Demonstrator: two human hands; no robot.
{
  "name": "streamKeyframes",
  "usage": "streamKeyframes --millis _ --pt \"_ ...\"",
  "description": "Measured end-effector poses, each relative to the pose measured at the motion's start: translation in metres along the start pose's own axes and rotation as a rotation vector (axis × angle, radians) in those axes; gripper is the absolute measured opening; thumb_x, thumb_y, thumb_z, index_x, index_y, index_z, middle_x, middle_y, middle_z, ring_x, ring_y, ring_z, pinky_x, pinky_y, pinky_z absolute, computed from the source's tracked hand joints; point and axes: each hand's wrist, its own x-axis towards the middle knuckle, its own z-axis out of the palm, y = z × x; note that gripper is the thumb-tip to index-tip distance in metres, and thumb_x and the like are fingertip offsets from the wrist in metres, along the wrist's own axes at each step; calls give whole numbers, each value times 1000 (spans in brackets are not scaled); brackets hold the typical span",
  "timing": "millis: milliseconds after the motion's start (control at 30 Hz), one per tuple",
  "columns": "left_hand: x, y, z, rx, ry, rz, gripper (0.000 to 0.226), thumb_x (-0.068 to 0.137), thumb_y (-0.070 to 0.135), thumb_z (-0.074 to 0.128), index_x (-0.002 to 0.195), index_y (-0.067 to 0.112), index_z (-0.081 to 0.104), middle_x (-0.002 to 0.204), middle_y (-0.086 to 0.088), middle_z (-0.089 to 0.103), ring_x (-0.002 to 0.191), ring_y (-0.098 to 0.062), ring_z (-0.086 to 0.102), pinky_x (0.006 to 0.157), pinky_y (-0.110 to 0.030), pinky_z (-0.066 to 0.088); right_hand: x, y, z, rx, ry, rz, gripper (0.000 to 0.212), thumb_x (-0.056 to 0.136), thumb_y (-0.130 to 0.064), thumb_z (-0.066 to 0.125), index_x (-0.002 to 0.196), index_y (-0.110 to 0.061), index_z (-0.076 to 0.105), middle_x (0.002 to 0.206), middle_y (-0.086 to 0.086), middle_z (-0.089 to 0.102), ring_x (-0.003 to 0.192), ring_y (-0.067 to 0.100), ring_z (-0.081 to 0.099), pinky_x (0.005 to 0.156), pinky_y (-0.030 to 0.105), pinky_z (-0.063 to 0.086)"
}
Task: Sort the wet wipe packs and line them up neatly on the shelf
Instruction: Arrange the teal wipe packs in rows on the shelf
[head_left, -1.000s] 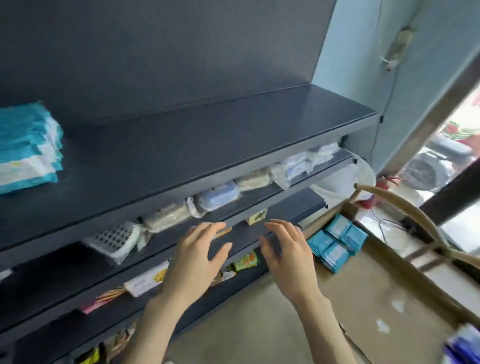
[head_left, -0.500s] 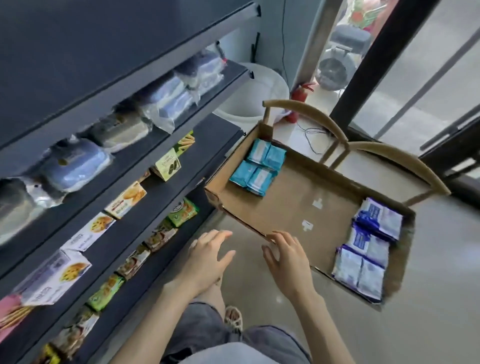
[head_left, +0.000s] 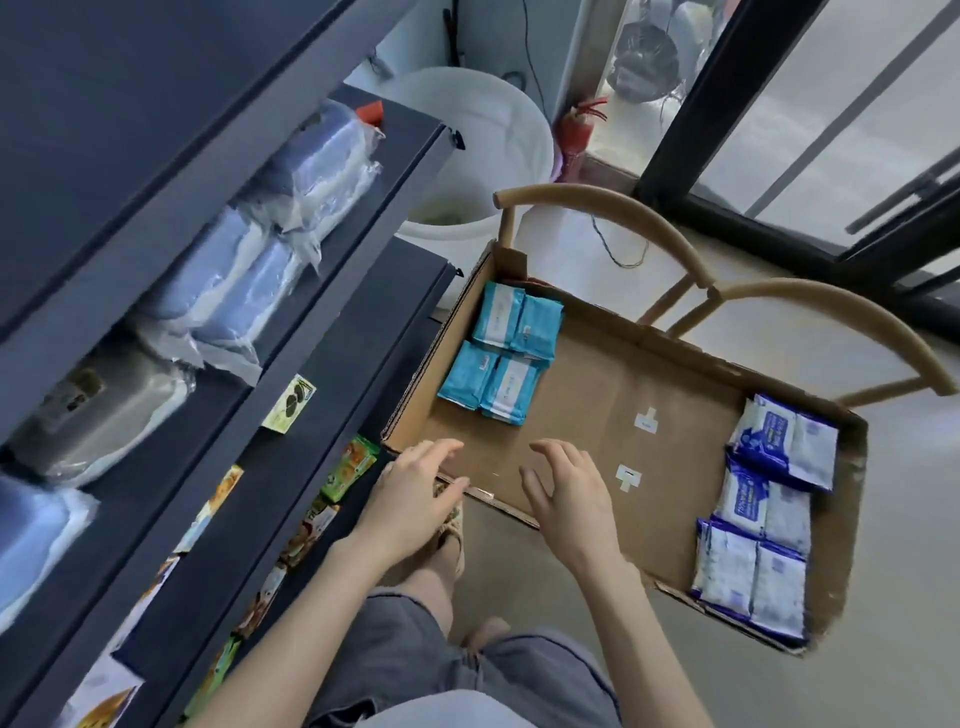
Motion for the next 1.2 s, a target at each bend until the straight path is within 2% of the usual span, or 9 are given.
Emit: streamKeyframes --millis 167,300,633,700,800,900,1000,1100,1200 --pt "81 -22 -14 -25 -80 -71 40 94 28 55 132 22 48 121 5 53 111 -11 49 94 -26 42 67 -8 28 38 -68 105 31 95 -22 54 123 -10 58 123 6 60 110 25 53 92 32 40" --pt "137 -36 -8 -50 -120 -109 38 93 27 56 131 20 49 121 3 54 111 -12 51 95 -28 43 110 2 51 76 -98 199 31 95 -22 53 123 -10 57 122 6 60 110 24 51 90 29 38" --pt "254 -82 69 -130 -72 -258 46 93 19 57 137 13 43 135 -3 48 123 -15 45 95 -18 31 199 72 134 174 -105 414 33 95 -23 54 124 -8 56 124 6 57 113 23 51 89 27 38" --pt "272 -95 87 -116 -54 -308 51 93 19 57 140 12 39 139 -5 44 126 -18 43 98 -21 30 212 87 153 186 -92 446 34 94 -22 56 124 -5 55 127 8 53 116 24 49 90 26 37" --pt "292 -114 112 -97 -27 -360 58 93 21 57 144 12 31 146 -7 36 131 -23 38 109 -35 30 224 106 178 215 -94 497 41 93 -22 59 129 -5 51 134 10 46 121 25 43 89 19 30" --pt "304 -125 135 -54 36 -404 62 93 22 57 146 11 29 147 -8 36 133 -27 37 108 -44 32 232 120 200 283 -86 567 51 90 -22 63 134 -5 44 136 9 43 124 24 40 89 16 26" --pt "309 -127 151 -40 136 -449 62 91 22 59 145 8 31 143 -11 38 130 -29 36 103 -41 29 238 128 216 365 -39 651 60 86 -22 68 136 -6 38 133 8 43 122 22 42 96 21 32" --pt "310 -127 161 21 185 -490 66 87 26 65 142 6 35 133 -14 43 124 -31 38 98 -40 29 243 132 223 415 50 724 63 81 -19 73 133 -6 40 125 6 46 114 23 48 97 38 43" --pt "312 -128 166 23 191 -503 65 81 27 72 134 3 43 123 -15 46 117 -32 41 98 -38 31 248 137 226 468 58 783 59 78 -18 75 127 -7 45 117 3 48 106 20 51 92 38 45"
